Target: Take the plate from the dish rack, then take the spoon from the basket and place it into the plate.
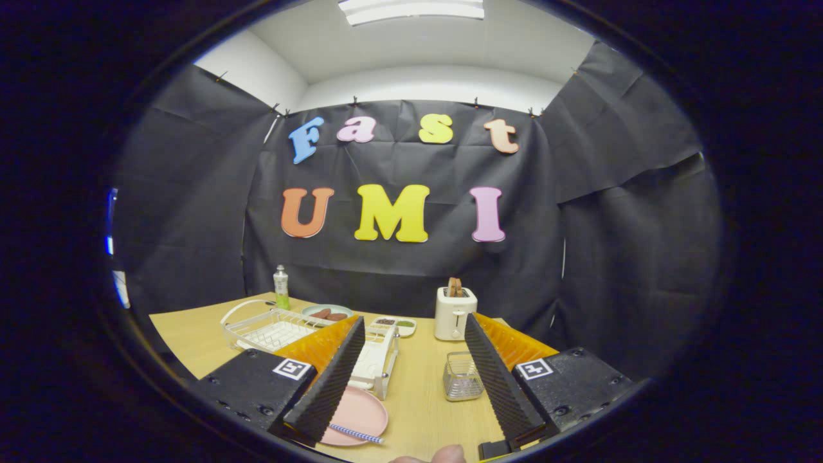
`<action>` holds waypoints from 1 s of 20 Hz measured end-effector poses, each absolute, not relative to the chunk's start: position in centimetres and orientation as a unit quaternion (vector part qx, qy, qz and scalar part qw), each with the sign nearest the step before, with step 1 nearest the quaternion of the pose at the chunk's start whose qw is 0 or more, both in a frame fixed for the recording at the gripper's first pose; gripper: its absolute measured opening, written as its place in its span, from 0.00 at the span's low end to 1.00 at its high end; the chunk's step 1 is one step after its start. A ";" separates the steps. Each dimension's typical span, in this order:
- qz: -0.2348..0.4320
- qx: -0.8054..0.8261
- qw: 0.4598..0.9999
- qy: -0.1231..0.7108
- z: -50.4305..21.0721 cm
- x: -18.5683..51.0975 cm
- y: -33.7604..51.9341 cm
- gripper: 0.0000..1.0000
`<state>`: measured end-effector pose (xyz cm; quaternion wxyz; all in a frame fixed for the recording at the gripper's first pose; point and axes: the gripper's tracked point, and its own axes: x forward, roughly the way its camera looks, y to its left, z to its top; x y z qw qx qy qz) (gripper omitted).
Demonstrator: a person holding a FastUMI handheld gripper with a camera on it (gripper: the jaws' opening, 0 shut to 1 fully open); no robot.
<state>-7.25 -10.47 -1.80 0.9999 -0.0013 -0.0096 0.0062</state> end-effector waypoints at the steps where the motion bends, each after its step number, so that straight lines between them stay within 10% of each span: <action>1: 0.000 0.005 1.000 -0.011 -2.2 -7.8 -10.6 1.00; 20: 0.011 -0.011 0.999 -0.043 -3.7 -10.4 -7.8 1.00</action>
